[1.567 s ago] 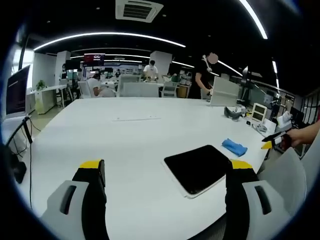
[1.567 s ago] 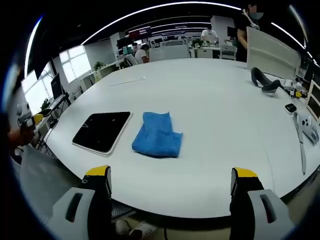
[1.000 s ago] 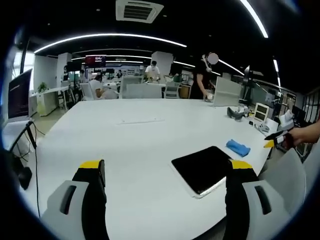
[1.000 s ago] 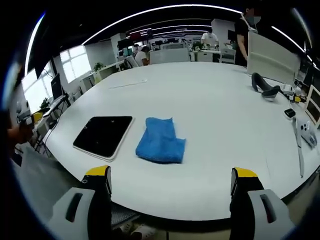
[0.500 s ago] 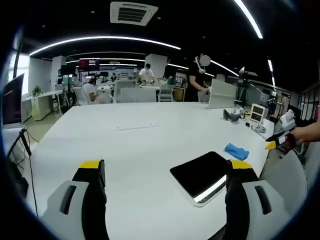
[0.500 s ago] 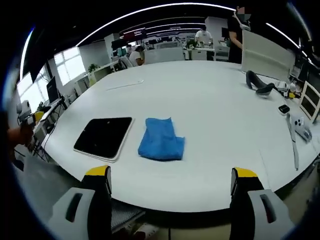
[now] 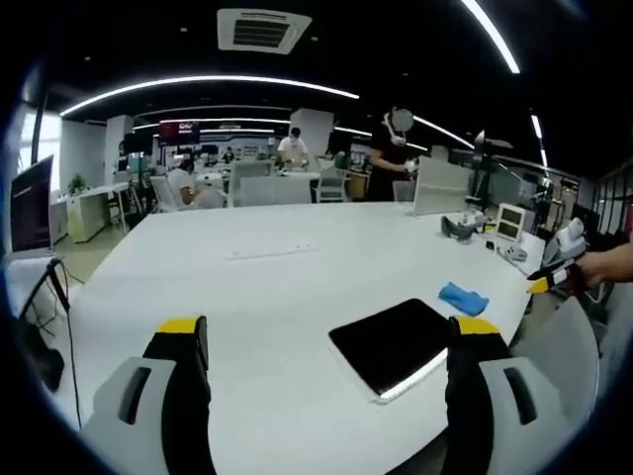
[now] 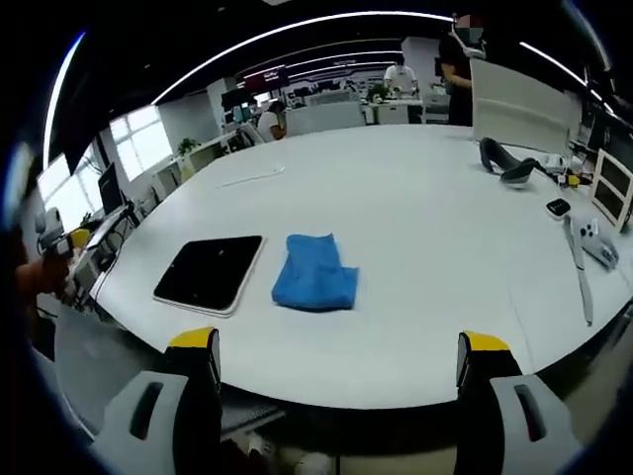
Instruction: Wipe the mirror surface with the cleaning cloth until all visible marks leave the cleaned area.
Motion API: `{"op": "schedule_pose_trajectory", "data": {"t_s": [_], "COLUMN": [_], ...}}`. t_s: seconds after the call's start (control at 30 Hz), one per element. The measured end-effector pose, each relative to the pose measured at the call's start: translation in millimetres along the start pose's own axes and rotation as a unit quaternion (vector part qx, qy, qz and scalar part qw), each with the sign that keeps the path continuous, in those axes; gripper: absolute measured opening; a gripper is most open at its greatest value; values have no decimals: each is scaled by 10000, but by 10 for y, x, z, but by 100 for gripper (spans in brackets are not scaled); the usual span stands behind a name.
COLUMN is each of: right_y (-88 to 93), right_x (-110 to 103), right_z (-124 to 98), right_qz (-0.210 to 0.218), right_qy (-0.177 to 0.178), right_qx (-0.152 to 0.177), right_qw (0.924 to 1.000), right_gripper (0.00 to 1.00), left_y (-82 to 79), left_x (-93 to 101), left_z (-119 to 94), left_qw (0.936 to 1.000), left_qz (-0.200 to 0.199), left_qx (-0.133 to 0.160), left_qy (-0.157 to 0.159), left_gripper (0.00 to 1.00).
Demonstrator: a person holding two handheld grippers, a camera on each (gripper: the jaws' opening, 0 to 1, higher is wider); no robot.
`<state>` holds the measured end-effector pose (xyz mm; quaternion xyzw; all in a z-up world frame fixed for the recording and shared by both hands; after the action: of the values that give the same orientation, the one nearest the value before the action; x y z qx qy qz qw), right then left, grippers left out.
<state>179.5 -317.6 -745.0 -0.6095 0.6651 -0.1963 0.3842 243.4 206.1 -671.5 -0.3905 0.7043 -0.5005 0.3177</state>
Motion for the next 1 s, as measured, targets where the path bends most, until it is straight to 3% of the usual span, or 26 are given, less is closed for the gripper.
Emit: {"op": "schedule_pose_trajectory", "data": {"t_s": [0.17,0.2,0.27,0.6,0.73,0.8,0.93,1.0], "right_y": [-28,-17,-61,-226,-308,-330,-331,-376], "right_x": [5,21,31,-158,-211,-235,-254,-281], "right_z": [5,24,50,220,280,290,279,305], "right_qz": [-150,-12,40,223,23,-118,-317,-399], "right_qy": [-36,-32,-11,13,-5,-65,-201,-456], "right_qx": [40,-121,-11,-117,-137,-235,-368,-185], "right_qw": [9999,9999,10000,9997,9999,9996,9986,9980], "right_gripper": [98,98,98,97,97,98,98,98], "left_y": [-1,-1,-21,-44,18,36,27,62], "left_x": [-41,-66,-86,-392,-383,-408,-439,-434], "left_z": [-38,-39,-44,4,70,69,-5,-12], "left_qw": [9999,9999,9999,9995,9994,9993,9999,9998], "left_qz": [-16,-38,-31,-177,266,221,-24,4], "left_qx": [18,11,13,13,-112,-273,-121,-163], "left_qy": [-103,-117,-137,-243,188,107,-49,-61], "left_gripper": [99,99,99,99,99,99,99,99]}}
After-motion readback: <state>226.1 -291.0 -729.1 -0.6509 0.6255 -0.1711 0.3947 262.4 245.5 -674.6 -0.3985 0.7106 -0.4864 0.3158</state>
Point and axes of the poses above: the point that each gripper's makers call its tool centre point, and the gripper's own axes: z roughly forward along the fingers, x roughly to its right, y roughly out of its underside, the point moved 7 cm from there along -z, roughly backward along the fingers, and after that the axes turned 9 degrees about z, right-handed, at the moved point
